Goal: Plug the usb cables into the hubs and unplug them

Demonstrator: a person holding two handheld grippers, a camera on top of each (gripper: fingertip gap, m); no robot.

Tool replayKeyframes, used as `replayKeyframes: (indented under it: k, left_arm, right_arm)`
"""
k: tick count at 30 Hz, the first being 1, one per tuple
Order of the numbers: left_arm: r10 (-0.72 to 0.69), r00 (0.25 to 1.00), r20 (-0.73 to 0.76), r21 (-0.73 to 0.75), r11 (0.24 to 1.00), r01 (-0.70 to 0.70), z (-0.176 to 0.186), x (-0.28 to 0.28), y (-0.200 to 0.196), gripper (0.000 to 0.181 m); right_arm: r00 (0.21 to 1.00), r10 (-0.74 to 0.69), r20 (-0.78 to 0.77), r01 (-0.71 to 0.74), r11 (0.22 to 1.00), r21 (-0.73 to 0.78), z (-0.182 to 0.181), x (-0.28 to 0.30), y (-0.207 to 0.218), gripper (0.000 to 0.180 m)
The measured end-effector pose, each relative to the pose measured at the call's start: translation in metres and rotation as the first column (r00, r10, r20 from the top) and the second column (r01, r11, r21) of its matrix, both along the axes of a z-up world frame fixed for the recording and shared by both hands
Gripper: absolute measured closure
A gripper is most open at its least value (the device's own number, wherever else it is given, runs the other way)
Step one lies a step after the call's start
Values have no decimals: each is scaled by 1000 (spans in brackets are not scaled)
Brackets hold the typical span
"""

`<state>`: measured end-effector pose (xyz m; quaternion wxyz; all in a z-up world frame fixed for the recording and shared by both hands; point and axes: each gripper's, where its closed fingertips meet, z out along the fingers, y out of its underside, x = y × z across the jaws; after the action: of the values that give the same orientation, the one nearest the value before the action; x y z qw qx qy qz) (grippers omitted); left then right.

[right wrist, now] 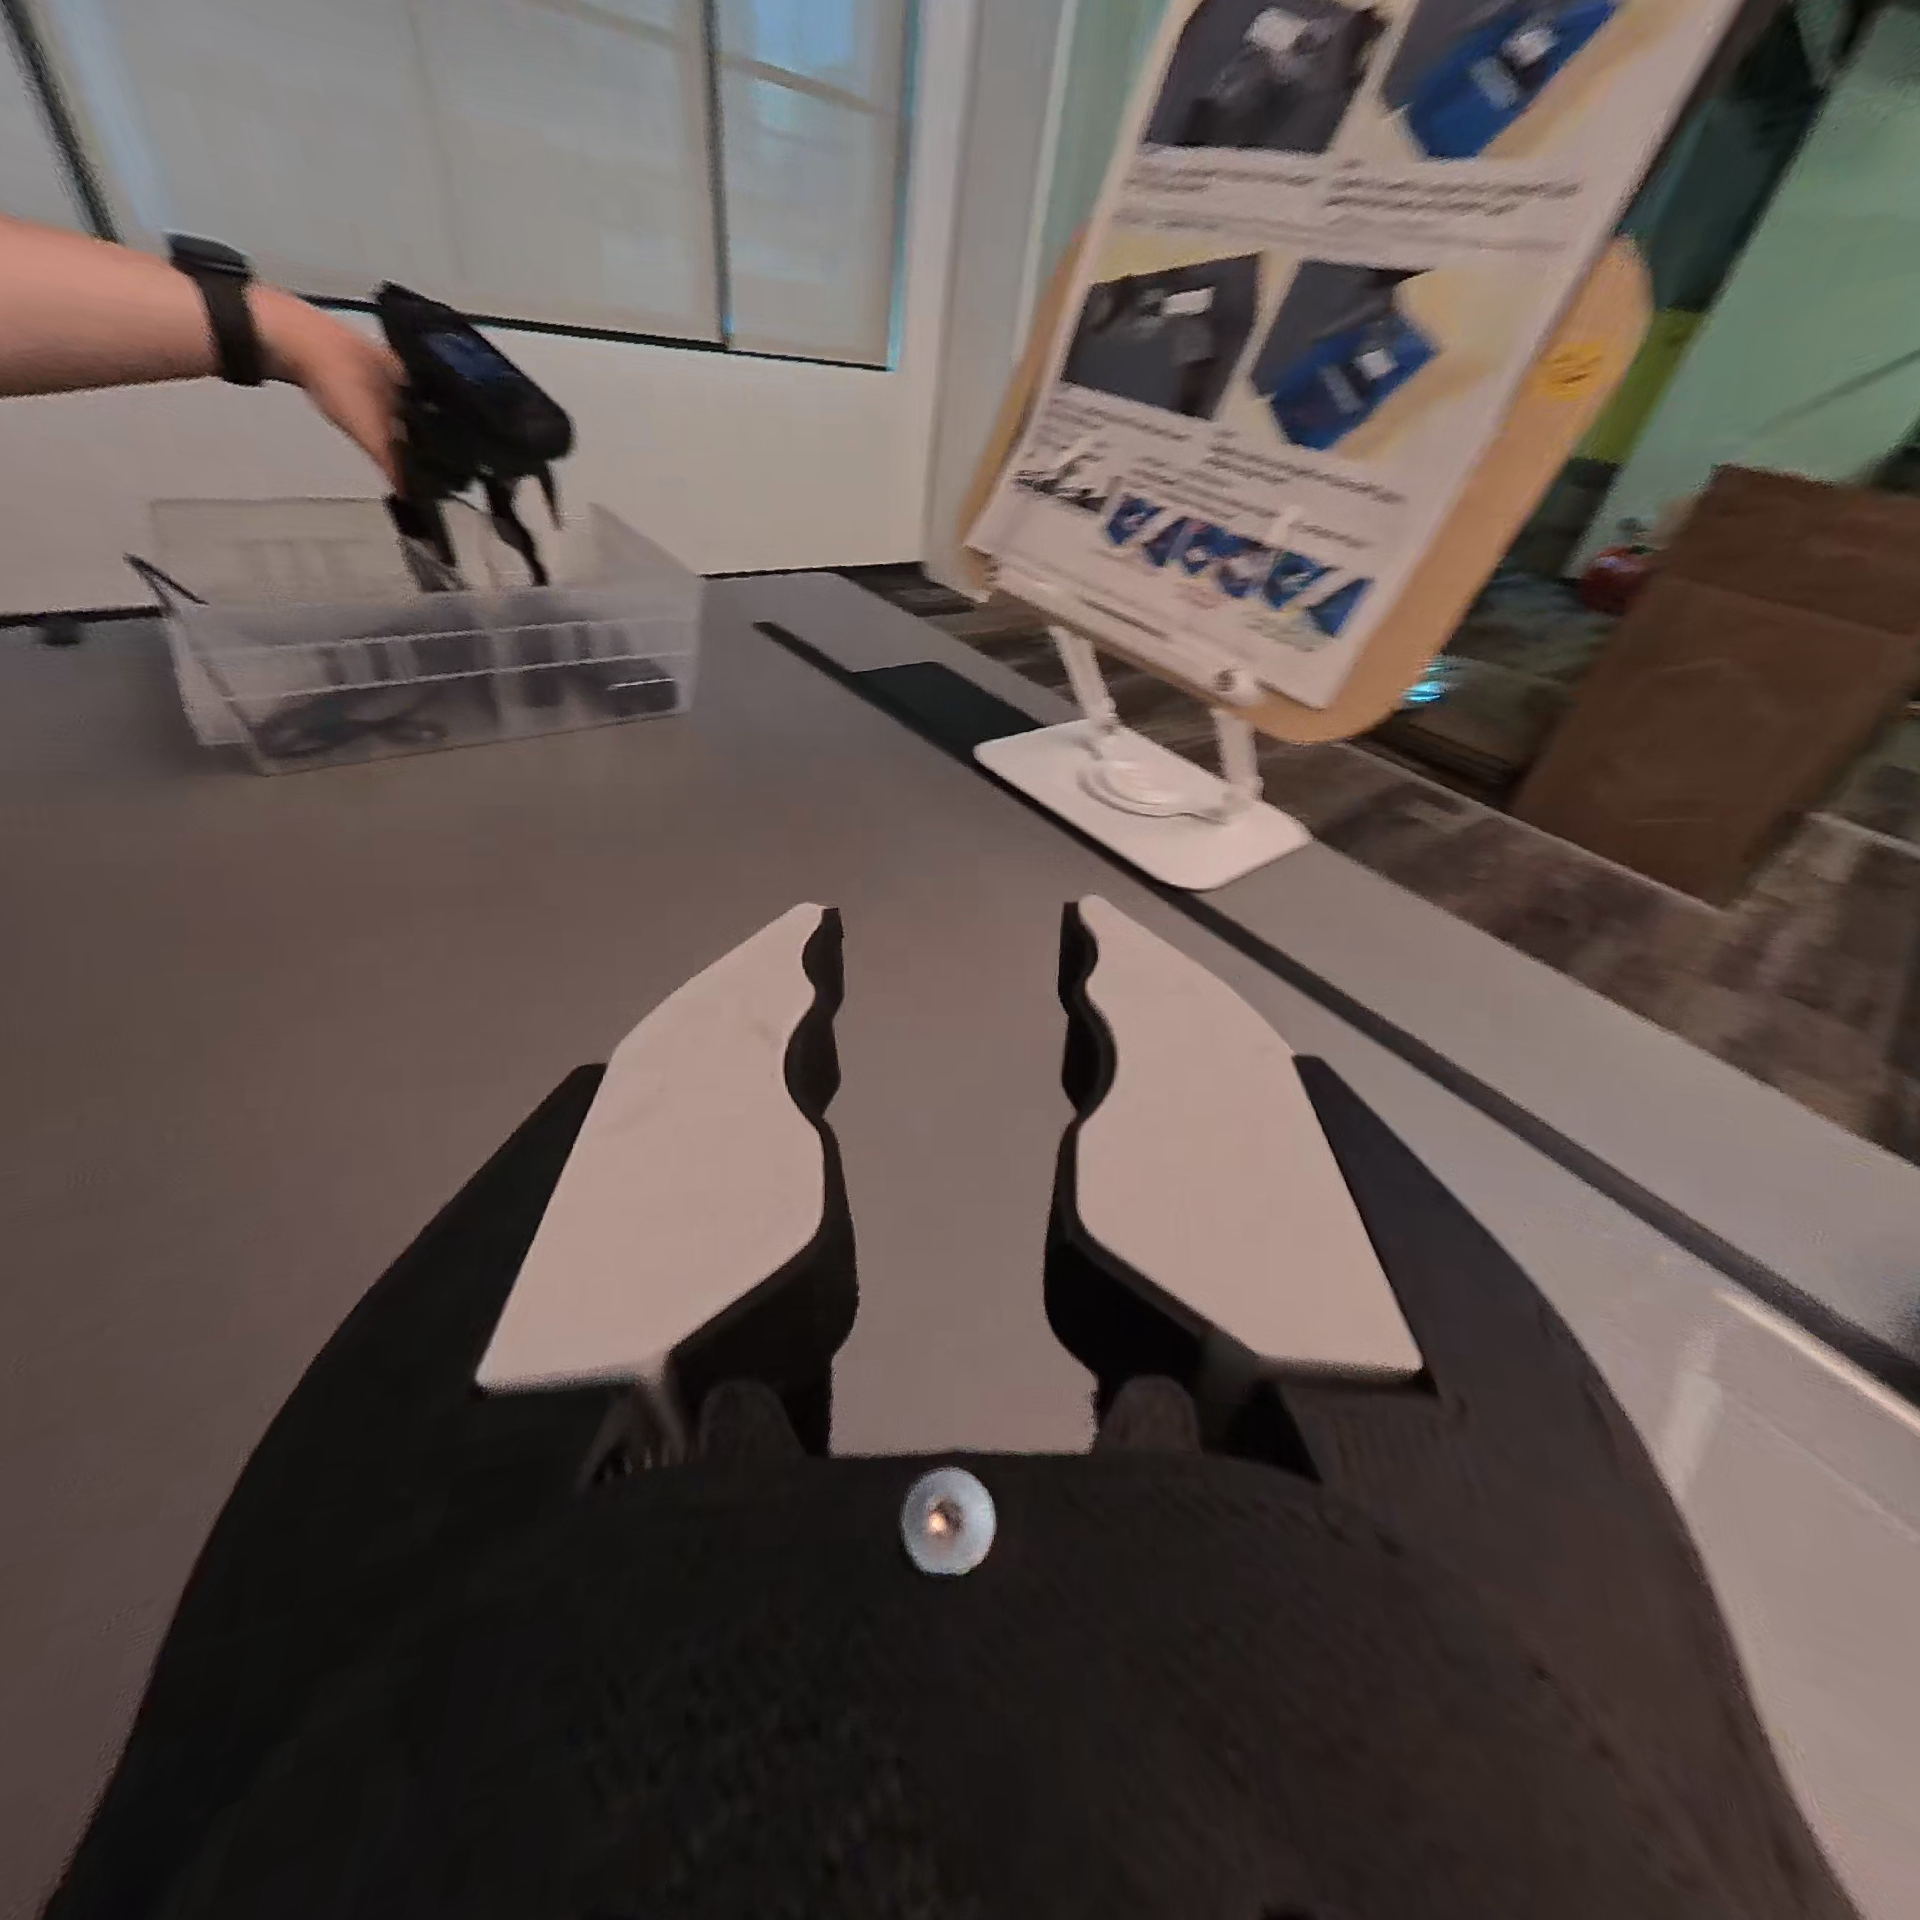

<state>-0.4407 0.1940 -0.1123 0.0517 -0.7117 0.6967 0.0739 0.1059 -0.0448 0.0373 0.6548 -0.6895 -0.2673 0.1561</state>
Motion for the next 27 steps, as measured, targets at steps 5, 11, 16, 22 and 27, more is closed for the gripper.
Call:
replayKeyframes:
  k: [5,11,16,22,27]
  left_arm:
    - [-94,995,-33,51,994,95,-14,1,5,145]
    - [4,998,-66,67,998,0,-8,-14,5,151]
    - [109,991,73,122,986,-118,26,-10,6,152]
    - [204,847,491,107,951,-291,114,37,-3,152]
    - [210,420,883,-112,963,-246,193,157,-68,152]
  right_arm:
    - [983,136,-125,-144,988,-52,-26,-45,32,142]
    - [975,142,-172,-165,977,-131,-53,-43,40,155]
    - [977,94,-191,-114,989,-97,-51,-31,39,156]
    - [973,127,-194,-147,985,-92,-52,-44,34,157]
    - [969,166,-183,-181,981,-68,-52,-66,27,157]
